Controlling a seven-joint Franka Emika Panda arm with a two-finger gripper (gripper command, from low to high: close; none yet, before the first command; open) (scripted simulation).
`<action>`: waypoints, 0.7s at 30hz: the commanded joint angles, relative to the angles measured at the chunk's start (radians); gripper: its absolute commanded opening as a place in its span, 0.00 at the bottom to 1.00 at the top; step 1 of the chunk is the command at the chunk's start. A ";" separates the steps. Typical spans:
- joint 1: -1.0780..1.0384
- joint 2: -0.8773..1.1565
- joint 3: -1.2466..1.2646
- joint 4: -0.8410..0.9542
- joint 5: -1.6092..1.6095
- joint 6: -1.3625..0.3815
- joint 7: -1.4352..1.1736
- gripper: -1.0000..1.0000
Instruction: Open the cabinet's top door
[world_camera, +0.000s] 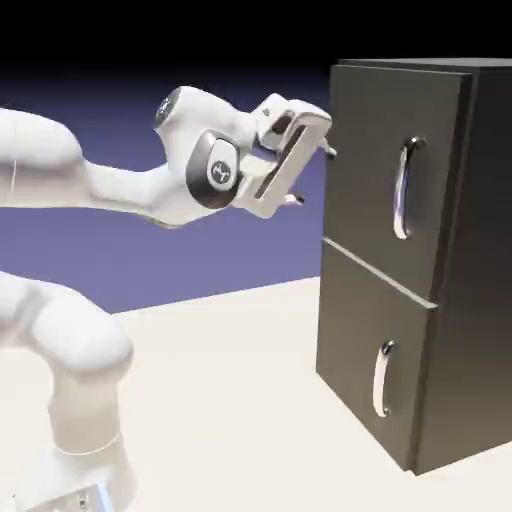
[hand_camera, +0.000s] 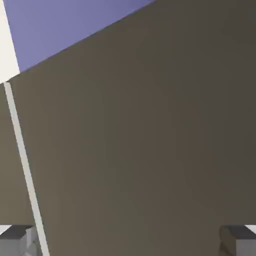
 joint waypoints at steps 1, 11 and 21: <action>0.020 -0.021 -0.022 0.005 -0.044 -0.008 -0.042 0.50; 0.218 -0.225 -0.239 0.052 -0.479 -0.088 -0.457 0.50; 0.416 -0.430 -0.457 0.100 -0.914 -0.168 -0.872 0.50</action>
